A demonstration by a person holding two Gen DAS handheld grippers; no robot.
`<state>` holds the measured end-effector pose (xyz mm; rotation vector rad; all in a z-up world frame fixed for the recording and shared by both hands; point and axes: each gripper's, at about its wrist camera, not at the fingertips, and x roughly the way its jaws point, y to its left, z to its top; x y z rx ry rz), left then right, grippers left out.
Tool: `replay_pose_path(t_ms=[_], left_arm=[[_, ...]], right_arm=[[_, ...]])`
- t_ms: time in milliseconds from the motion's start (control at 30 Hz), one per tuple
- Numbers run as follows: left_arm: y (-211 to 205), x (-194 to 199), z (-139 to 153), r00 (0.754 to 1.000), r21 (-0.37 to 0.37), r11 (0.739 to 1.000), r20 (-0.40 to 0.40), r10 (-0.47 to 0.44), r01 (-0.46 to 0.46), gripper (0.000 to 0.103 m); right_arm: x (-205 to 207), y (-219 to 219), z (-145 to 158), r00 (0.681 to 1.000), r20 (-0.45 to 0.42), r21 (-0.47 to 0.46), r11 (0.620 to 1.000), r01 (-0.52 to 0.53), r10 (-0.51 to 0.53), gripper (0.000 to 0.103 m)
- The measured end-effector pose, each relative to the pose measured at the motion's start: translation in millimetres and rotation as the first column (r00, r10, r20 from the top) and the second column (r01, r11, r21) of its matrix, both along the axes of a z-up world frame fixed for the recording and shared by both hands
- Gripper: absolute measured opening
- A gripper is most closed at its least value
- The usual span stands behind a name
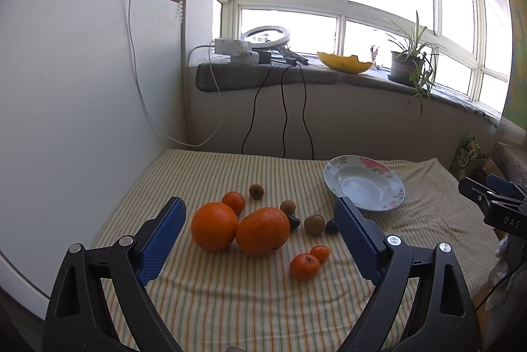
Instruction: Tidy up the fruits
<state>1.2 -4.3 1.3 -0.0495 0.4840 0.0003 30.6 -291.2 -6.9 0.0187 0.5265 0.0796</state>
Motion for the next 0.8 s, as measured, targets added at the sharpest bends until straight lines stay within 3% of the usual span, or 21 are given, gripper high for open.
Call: replay_pose_path(t_ms=[800], left_arm=[[2.0,6.9,-7.4,1.0,-0.009,1.0,-0.017,0.006,-0.006,0.092]], right_arm=[[9.0,0.2,-7.5,0.999,-0.032,0.009,1.0,-0.016,0.016,0.103]])
